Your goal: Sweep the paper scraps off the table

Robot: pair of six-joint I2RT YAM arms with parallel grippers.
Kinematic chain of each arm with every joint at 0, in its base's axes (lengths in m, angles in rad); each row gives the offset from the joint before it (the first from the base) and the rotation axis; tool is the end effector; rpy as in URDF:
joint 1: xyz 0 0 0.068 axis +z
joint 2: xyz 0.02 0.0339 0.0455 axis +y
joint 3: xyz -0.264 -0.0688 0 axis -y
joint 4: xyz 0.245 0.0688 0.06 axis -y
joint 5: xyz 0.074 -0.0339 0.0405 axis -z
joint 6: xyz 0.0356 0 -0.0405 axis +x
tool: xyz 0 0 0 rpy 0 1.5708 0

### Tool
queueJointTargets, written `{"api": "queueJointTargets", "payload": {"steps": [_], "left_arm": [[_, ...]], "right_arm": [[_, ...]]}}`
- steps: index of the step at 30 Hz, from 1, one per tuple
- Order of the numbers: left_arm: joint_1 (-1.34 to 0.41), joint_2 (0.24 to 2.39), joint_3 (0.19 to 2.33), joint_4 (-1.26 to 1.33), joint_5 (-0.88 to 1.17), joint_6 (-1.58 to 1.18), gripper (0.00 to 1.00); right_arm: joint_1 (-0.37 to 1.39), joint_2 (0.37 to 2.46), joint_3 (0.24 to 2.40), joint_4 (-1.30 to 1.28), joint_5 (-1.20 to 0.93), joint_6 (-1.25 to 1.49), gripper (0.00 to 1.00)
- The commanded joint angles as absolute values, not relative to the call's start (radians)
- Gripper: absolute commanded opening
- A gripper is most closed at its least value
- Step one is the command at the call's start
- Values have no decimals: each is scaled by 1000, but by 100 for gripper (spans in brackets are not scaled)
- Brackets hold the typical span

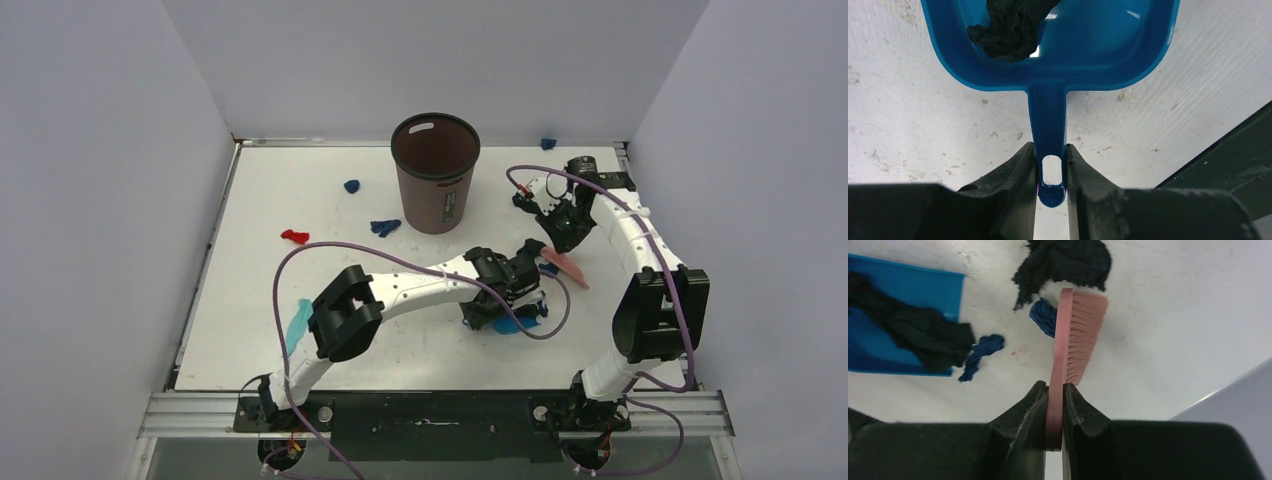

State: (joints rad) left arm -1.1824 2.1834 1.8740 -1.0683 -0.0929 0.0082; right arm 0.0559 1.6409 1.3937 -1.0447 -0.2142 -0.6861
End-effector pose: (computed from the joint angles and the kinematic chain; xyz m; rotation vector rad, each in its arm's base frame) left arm 0.1714 -0.4101 0.2046 1.6317 2.4328 -0.0438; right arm 0.3198 0.0255 0.2705 -1.0570 2.6002 0.1648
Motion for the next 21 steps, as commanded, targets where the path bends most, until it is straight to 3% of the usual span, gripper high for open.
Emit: {"api": "queueJointTargets", "payload": {"steps": [1,10,21], "left_arm": [[-1190,2230,1952,-1097,-106,-21,0],[-1202,2219,1900,-1007,-149,-57,0],[-1205,2078,1701,-839,-196,-46,0]], "right_arm": [[64,1626,1351,-1210,-441,-617,5],[65,1687,1416,-1380,-701,-629,5],[61,1686,1518,-1389,-758,-590,5]]}}
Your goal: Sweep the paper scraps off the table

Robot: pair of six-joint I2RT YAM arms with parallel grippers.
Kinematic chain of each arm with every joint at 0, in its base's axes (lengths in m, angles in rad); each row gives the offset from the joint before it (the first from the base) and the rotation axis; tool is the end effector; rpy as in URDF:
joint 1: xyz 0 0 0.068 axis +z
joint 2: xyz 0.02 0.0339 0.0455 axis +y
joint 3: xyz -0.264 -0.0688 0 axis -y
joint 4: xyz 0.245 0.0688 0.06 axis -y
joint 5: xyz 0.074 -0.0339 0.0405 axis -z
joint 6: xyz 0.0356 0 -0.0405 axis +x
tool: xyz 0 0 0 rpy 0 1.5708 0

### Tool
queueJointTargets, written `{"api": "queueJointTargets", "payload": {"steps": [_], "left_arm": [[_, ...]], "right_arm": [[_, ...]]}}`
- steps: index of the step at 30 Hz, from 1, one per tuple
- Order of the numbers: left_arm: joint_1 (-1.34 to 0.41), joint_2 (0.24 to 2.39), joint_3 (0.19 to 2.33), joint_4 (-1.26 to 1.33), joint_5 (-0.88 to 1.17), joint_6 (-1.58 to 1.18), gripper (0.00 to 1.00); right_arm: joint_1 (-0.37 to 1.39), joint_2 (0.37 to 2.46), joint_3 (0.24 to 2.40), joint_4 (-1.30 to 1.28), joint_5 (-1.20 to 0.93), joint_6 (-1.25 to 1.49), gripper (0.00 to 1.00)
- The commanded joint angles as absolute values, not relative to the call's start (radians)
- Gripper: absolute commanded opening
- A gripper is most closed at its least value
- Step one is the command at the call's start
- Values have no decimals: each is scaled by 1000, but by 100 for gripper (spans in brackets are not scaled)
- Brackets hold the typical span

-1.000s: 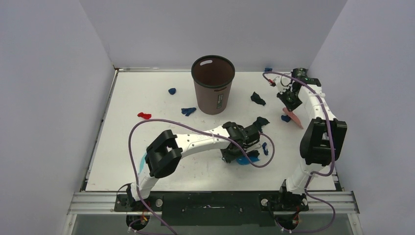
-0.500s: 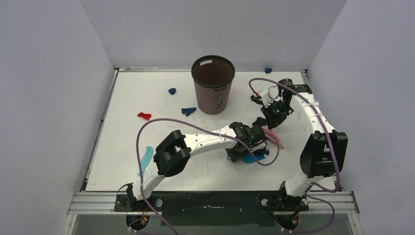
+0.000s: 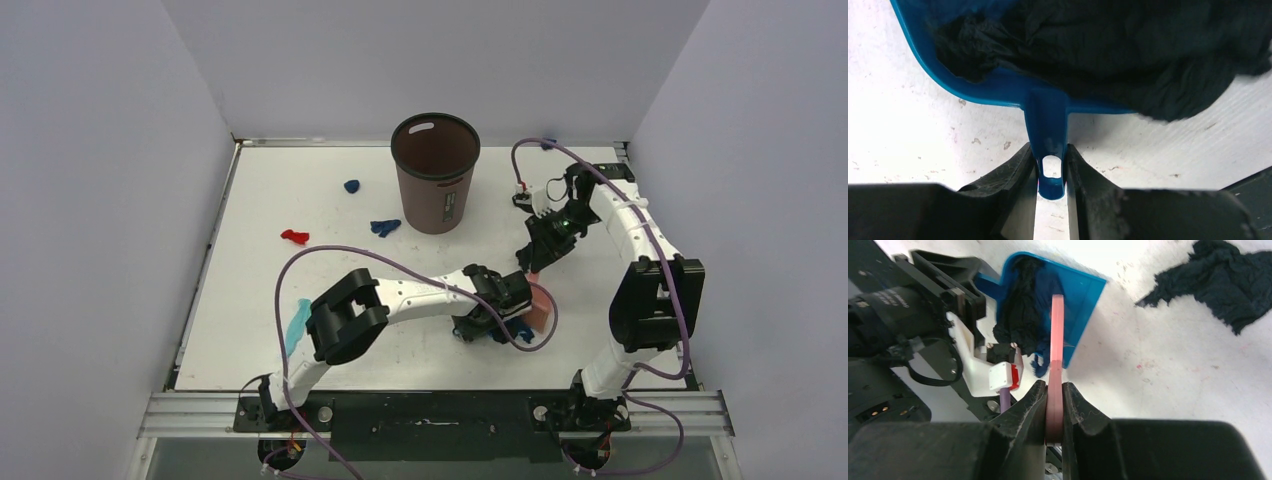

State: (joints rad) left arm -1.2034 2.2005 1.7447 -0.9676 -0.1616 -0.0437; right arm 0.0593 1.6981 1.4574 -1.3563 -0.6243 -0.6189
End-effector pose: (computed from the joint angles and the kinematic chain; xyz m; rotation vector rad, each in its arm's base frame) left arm 0.1626 -0.4066 0.1649 1.5892 2.4583 0.0662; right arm 0.3013 0.0387 0.2724 -0.9394 2.6996 0.8969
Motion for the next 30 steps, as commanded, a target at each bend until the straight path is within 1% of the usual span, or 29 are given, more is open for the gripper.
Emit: {"api": "queueJointTargets", "payload": {"steps": [1,11,14,17,22,25,27,30], "left_arm": [[-1204,2064,1682,-828,-198,-41,0],[-1198,1999,1596,-816,-215,-42,0],[-1183,1991,1590,-829,-213,-77,0],[-1169,1979,1577,-819,-213,-97,0],[-1127,1973,1570,-827,-177,-136,0],[-1098,1989,1582,-846,-167,-144,0],[-1088,2004,1603,-866,-162,-139,0],[-1075,2034,1645,-907,-149,-124,0]], "right_arm": [[63,1687,1528,-1384,-765,-581,5],[60,1716,1663,-1350,-773,-531,5],[47,1712,1726,-1297,-693,-486,5],[42,1693,1734,-1196,-630,-442,5],[48,1702,1746,-1123,-511,-463,5],[78,1664,1670,-991,-358,-486,5],[98,1635,1617,-914,-295,-505,5],[120,1630,1580,-864,-226,-523,5]]}}
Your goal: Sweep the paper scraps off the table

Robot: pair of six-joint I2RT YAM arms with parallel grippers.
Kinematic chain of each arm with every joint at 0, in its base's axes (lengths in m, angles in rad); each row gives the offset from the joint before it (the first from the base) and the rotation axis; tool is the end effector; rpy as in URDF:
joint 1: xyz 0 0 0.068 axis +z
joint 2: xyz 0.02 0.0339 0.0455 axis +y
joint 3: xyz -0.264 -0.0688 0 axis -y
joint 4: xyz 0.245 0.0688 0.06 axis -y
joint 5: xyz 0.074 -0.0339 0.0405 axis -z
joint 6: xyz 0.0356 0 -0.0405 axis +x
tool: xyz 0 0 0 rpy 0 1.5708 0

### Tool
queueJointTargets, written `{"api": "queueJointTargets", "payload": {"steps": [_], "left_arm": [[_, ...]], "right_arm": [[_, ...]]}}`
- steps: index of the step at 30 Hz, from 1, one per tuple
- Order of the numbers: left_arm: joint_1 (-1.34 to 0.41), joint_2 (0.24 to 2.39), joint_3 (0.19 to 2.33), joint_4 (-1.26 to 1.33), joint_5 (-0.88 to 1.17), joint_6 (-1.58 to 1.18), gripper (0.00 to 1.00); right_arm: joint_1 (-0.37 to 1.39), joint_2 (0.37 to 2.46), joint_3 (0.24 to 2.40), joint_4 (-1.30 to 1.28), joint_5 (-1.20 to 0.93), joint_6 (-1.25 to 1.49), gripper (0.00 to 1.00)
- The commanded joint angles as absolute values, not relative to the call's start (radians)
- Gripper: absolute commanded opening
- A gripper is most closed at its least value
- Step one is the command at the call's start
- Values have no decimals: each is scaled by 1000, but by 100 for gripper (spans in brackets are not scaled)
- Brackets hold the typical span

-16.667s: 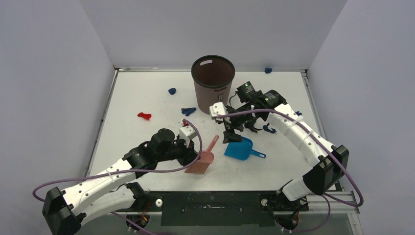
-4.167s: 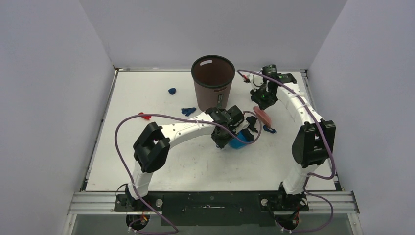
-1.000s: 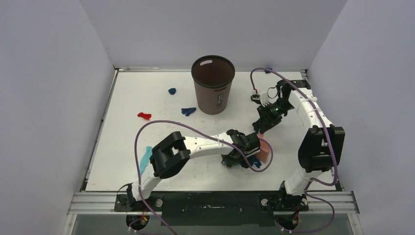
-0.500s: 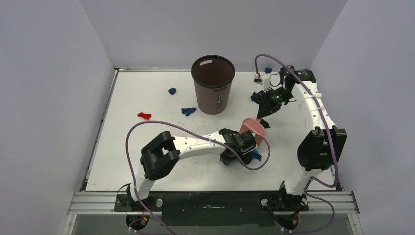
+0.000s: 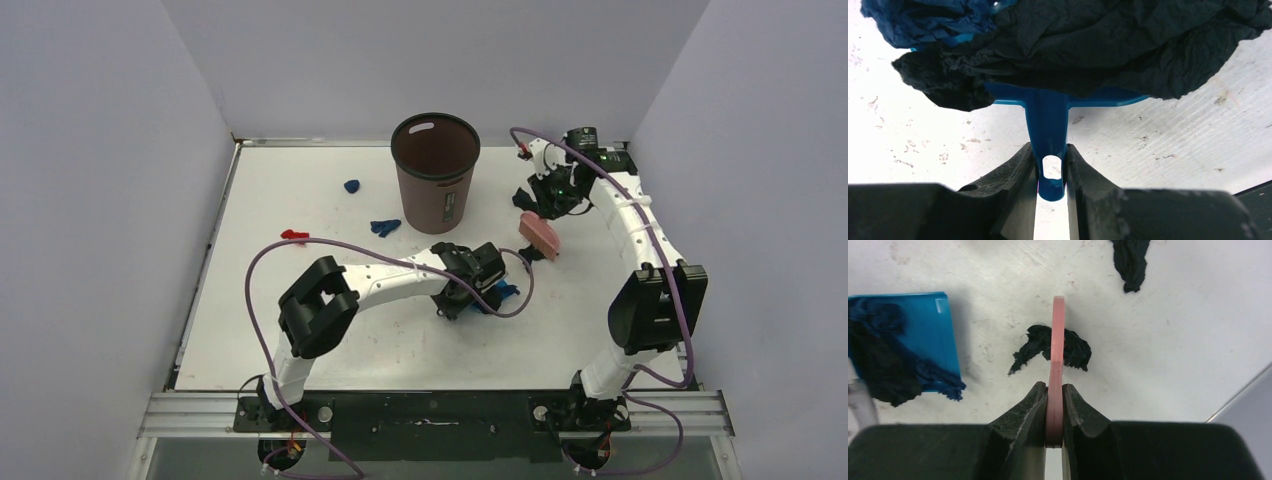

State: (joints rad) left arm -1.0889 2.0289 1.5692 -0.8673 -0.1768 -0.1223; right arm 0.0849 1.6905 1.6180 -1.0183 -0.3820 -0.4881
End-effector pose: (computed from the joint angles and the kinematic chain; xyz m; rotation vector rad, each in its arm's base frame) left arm 0.1952 -0.3598 0.1895 1.2931 2.5303 0.0089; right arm 0.3473 0.0429 0.3228 -0.8448 2.4364 0.3618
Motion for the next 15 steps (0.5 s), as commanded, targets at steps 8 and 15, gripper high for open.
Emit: {"api": "queueJointTargets", "payload": {"steps": [8,15], "left_arm": [[-1070,2107,1749,-986,-128,-93,0],[-1070,2111,1762,-987,-118,-84,0]], "right_arm": [[129,1680,1615,-915,-265,-513,5],[131,1659,1786,-1009,-227,-512,5]]}}
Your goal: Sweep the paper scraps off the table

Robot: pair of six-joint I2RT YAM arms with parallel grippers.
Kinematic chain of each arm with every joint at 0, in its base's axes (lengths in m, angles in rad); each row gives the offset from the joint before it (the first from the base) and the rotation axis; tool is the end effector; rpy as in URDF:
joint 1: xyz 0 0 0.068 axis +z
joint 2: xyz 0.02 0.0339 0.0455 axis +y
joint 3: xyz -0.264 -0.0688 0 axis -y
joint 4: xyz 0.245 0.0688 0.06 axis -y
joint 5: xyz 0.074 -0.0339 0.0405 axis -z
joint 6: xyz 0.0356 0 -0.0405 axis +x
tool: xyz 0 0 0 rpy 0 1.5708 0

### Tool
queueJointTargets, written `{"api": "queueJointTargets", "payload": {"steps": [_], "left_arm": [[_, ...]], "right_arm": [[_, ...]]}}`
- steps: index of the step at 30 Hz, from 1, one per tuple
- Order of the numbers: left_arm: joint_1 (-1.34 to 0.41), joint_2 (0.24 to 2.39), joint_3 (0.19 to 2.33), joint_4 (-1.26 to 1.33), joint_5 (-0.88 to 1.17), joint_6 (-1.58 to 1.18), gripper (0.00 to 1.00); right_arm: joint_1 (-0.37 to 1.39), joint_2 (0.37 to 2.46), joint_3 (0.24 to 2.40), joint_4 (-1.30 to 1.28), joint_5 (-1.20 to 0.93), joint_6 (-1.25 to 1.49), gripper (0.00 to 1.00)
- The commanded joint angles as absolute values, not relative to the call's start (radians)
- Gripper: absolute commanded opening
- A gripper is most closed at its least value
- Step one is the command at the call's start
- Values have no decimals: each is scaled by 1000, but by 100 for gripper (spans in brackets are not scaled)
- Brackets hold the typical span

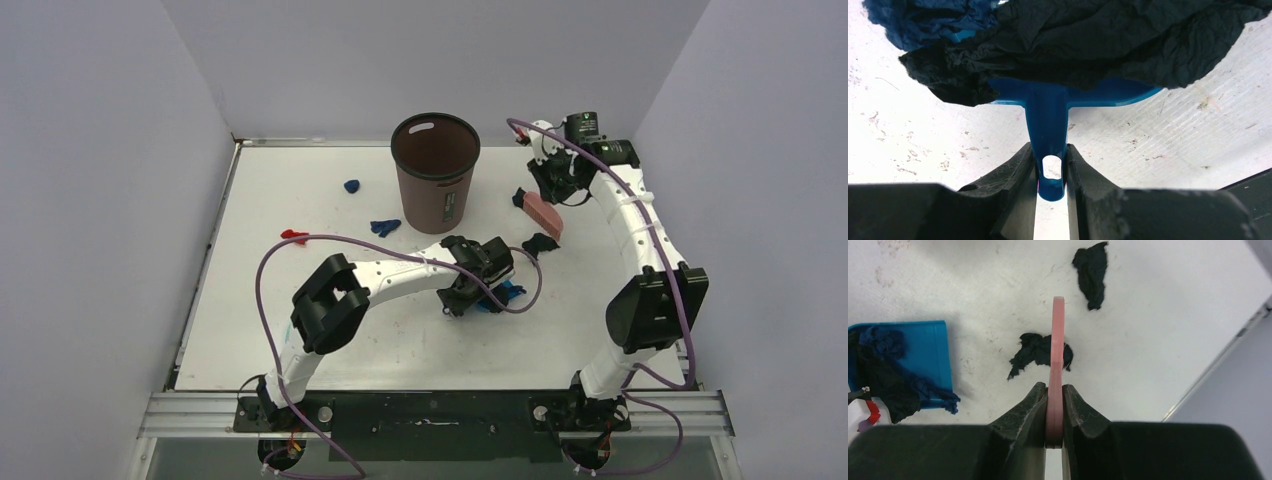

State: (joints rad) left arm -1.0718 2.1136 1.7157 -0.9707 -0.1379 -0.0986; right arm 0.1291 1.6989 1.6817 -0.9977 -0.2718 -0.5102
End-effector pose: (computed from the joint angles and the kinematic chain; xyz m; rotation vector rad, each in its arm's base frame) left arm 0.2088 -0.3730 0.1929 1.3369 2.5705 0.0044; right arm 0.3527 0.0554 0.3391 -0.8921 2.3799 0.2037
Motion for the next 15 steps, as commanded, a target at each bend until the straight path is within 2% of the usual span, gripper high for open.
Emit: {"api": "queueJointTargets", "payload": {"steps": [1,9,15], "left_arm": [[-1070,2112,1763,-988,-113,-82,0],[-1071,2112,1747,-984,-87,-83,0],[-1073,2118,1752,-1004,-85,-77,0]], "right_arm": [[131,1657,1789,-1006,-207,-524,5],[123,1661,1672,-861,-51,-583,5],[123,1714,1625,-820,-52,-599,5]]}}
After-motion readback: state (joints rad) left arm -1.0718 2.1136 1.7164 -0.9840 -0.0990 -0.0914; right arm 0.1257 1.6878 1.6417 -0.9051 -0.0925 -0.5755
